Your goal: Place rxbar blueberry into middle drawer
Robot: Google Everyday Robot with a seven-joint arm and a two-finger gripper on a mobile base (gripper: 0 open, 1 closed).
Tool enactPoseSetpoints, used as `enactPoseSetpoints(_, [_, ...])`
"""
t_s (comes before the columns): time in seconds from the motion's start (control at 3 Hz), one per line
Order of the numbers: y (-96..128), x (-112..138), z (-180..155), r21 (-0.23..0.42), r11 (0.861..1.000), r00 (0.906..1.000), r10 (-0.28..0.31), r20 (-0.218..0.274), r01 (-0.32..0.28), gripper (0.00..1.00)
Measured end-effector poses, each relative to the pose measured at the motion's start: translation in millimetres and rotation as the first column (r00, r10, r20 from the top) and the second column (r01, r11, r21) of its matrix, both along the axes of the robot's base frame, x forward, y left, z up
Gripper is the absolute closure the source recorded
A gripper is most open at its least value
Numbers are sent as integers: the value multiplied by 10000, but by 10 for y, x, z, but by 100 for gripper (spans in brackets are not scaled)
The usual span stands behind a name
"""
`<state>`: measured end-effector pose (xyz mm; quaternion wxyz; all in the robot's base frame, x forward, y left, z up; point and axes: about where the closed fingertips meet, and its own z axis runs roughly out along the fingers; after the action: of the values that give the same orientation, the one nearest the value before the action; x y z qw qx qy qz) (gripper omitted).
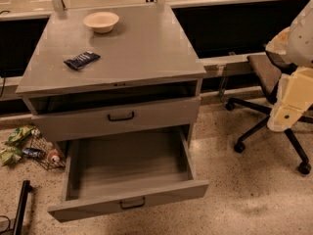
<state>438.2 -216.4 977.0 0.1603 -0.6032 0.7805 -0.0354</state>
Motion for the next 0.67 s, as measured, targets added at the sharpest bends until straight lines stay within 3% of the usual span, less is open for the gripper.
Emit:
enactPoseSetpoints(0.33, [15, 27, 1, 140, 9999, 10000, -22, 46, 21, 0])
enactPoseSetpoints(0.67, [210, 405, 38, 2056, 9783, 9975, -371, 597, 241, 0])
